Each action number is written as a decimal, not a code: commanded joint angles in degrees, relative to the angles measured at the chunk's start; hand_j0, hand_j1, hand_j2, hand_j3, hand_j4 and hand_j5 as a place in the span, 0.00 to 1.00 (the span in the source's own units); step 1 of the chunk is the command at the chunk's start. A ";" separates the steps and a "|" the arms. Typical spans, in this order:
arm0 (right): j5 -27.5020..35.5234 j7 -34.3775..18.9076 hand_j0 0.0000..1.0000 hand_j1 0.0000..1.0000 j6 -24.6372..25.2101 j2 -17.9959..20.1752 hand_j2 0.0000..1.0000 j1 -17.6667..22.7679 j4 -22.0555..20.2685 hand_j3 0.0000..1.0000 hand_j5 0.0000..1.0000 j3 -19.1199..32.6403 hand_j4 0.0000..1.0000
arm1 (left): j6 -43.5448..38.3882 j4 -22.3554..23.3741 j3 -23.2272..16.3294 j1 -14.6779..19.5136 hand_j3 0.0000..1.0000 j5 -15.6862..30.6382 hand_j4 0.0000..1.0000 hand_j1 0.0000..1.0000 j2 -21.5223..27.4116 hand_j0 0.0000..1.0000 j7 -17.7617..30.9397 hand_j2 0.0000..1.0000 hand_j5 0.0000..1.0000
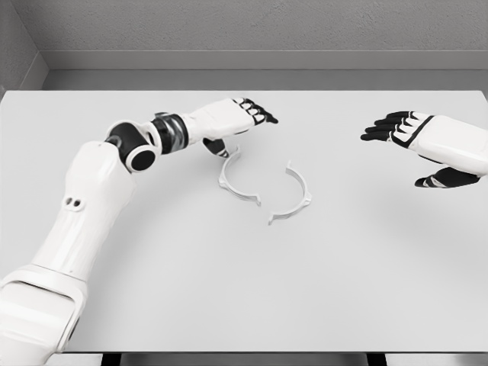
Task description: Assemble PVC drainage pipe clamps
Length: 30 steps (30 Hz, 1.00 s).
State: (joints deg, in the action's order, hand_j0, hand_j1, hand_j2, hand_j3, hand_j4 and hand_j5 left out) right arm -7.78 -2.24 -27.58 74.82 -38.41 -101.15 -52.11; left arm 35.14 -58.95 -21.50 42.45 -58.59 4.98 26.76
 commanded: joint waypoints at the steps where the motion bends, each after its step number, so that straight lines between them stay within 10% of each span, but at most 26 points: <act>1: 0.31 0.05 1.00 1.00 -0.02 0.06 1.00 0.00 -0.01 1.00 1.00 0.08 1.00 | -0.14 0.42 0.40 0.00 1.00 0.40 1.00 1.00 0.12 1.00 -0.05 1.00 1.00; 30: 0.22 -0.04 1.00 1.00 -0.02 0.06 1.00 0.09 -0.01 1.00 1.00 0.08 1.00 | -0.14 3.32 -1.97 0.62 1.00 0.23 1.00 1.00 -2.95 1.00 -0.05 1.00 1.00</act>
State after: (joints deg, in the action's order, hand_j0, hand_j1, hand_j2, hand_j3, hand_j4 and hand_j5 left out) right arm -7.83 -2.31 -27.61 74.82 -38.32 -101.16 -52.10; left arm 35.13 -55.57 -23.17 43.07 -58.73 2.15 26.74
